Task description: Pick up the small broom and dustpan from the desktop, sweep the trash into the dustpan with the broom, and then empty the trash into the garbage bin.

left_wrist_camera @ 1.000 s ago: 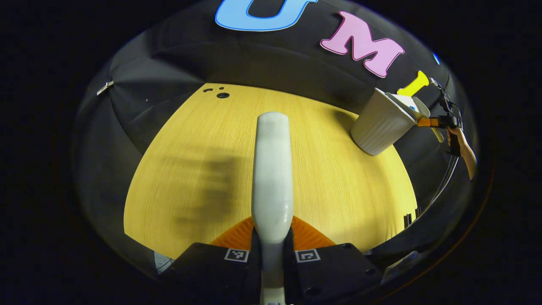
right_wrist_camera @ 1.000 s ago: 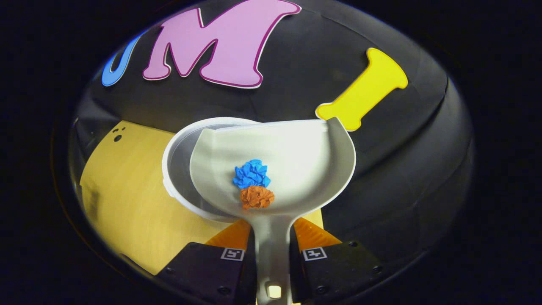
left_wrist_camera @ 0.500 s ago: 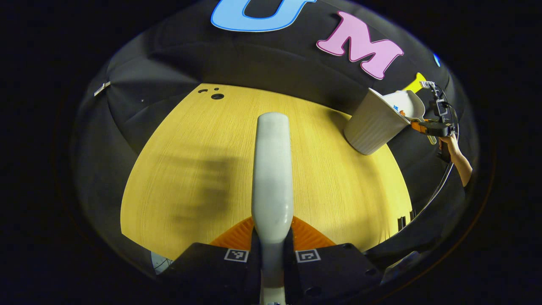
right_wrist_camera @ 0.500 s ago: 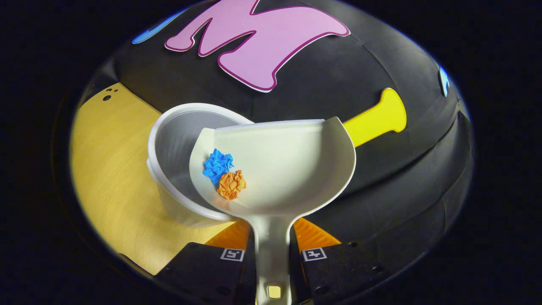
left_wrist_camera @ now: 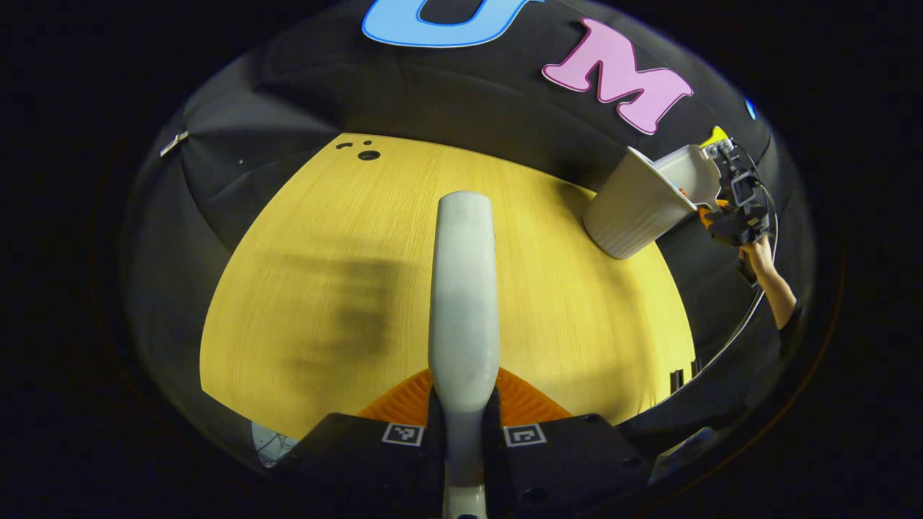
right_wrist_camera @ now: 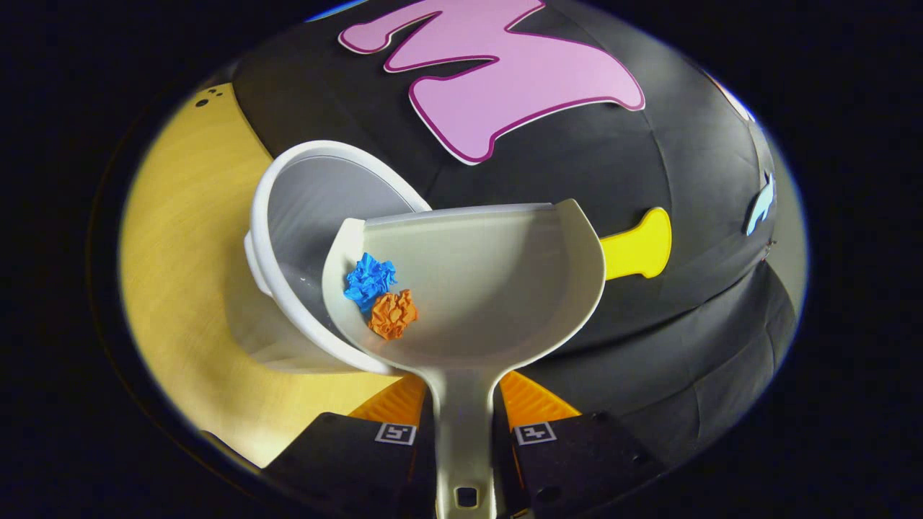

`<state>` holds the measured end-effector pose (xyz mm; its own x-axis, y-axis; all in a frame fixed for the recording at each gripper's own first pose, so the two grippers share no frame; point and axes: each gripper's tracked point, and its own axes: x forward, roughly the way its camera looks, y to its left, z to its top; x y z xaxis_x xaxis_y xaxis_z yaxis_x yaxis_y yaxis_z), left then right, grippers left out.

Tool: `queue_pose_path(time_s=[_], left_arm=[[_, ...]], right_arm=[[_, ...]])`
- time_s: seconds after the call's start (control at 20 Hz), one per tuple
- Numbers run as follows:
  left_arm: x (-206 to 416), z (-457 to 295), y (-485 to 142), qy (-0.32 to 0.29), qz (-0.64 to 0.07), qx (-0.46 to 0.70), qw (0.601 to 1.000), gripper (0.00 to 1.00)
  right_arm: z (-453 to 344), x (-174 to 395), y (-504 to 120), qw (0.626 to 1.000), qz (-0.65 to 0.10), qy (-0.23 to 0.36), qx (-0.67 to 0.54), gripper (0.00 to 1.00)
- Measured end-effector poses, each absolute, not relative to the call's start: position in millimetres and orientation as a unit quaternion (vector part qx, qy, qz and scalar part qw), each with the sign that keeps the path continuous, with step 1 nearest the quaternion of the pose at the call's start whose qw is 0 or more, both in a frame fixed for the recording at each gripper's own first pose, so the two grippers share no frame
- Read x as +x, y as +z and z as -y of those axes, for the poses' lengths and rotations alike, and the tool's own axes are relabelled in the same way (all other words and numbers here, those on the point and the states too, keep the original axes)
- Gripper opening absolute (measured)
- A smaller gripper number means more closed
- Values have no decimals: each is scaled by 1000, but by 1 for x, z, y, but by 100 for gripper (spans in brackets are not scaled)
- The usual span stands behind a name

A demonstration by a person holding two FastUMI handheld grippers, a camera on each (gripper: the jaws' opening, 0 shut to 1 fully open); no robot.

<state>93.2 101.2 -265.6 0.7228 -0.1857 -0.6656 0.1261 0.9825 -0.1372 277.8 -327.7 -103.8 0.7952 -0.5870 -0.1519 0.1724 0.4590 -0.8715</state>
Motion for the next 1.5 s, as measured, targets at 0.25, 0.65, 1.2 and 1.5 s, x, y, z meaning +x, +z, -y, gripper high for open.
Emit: queue_pose_path(time_s=[0.25, 0.65, 1.2, 1.5], left_arm=[[91, -101, -259, -79, -365, -39, 927, 26], [97, -96, -254, -80, -373, -34, 924, 26], [108, -90, -254, -86, -372, -37, 923, 26], [111, -89, -253, -85, -368, -37, 925, 27]], right_arm=[[323, 277, -87, 762, -186, -236, -574, 34], [322, 281, -80, 708, -158, -232, -648, 39], [340, 280, -86, 770, -202, -229, -561, 35], [342, 276, -72, 843, -207, -232, -440, 35]])
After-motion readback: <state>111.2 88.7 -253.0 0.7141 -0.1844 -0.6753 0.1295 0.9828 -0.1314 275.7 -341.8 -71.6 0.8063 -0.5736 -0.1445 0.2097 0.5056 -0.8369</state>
